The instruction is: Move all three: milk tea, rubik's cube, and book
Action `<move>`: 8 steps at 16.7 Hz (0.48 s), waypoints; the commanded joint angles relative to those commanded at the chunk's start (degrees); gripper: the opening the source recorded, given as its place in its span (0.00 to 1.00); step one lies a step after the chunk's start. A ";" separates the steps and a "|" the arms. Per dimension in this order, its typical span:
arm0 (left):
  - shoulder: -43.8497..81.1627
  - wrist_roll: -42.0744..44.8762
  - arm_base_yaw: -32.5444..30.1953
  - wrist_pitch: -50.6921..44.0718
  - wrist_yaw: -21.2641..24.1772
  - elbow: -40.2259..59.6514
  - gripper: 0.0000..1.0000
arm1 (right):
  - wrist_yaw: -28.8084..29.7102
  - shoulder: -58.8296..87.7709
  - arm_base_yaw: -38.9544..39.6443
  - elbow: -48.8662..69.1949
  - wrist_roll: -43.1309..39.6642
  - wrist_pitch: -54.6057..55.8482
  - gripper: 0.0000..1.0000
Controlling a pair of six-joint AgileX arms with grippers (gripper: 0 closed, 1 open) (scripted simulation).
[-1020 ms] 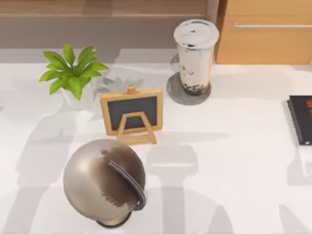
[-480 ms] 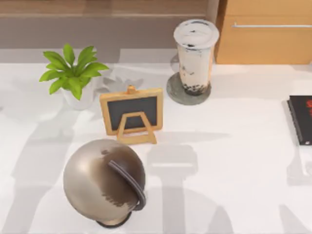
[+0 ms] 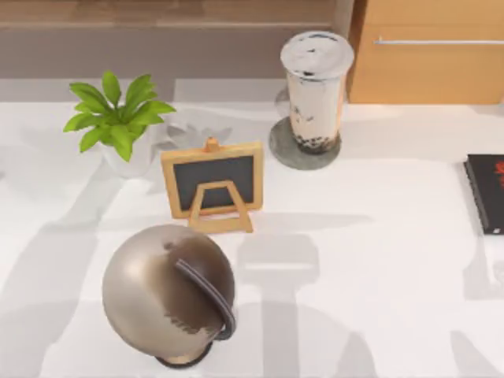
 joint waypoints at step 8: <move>-41.83 -0.09 4.21 -0.58 9.36 -37.36 1.00 | 0.00 0.00 0.00 0.00 0.00 0.00 1.00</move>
